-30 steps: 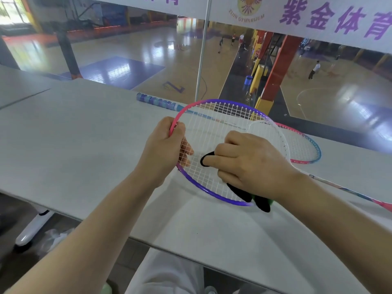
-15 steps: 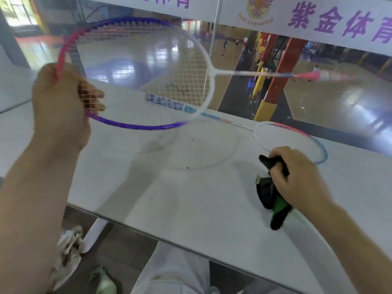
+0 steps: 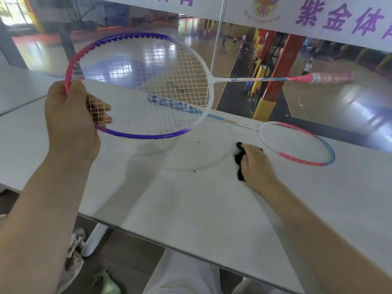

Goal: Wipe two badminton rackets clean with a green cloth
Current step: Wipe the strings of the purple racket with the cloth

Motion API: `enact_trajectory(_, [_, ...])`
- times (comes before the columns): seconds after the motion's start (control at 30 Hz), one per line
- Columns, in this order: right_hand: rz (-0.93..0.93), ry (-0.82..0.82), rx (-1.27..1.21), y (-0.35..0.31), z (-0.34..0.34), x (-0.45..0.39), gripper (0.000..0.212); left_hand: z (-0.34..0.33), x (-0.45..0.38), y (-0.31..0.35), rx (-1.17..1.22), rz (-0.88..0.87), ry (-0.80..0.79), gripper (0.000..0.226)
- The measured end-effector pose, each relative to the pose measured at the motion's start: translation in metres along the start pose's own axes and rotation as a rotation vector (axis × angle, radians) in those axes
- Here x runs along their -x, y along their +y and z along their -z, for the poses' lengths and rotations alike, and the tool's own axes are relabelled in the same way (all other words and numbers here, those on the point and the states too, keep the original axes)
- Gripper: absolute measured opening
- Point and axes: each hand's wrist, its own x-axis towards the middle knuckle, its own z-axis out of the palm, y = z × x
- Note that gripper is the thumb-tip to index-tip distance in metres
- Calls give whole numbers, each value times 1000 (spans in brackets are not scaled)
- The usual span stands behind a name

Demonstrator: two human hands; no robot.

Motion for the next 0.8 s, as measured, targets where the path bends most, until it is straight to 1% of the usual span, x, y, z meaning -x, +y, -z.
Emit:
enact_trajectory(0.13, [136, -90, -107, -61, -21, -49, 43, 0, 6, 4, -27, -6, -10, 15])
enact_trajectory(0.27, [305, -281, -172, -114, -30, -48, 40, -2, 8, 3, -48, 15, -5, 17])
enact_trajectory(0.43, [406, -536, -452, -108, -16, 0, 39, -11, 11, -3, -52, 57, -13, 17])
enact_trajectory(0.57, [570, -669, -466, -104, 1, 53, 43, -23, 18, -6, -58, 87, -68, 19])
enact_trajectory(0.63, [598, -660, -449, -96, 10, 73, 42, -27, 21, -6, -77, 99, -107, 19])
enact_trajectory(0.7, [553, -596, -449, -80, 27, 89, 41, -30, 24, -7, -101, 127, -157, 19])
enact_trajectory(0.8, [493, -498, -441, -52, 65, 105, 30, -34, 24, -4, -116, 161, -228, 20])
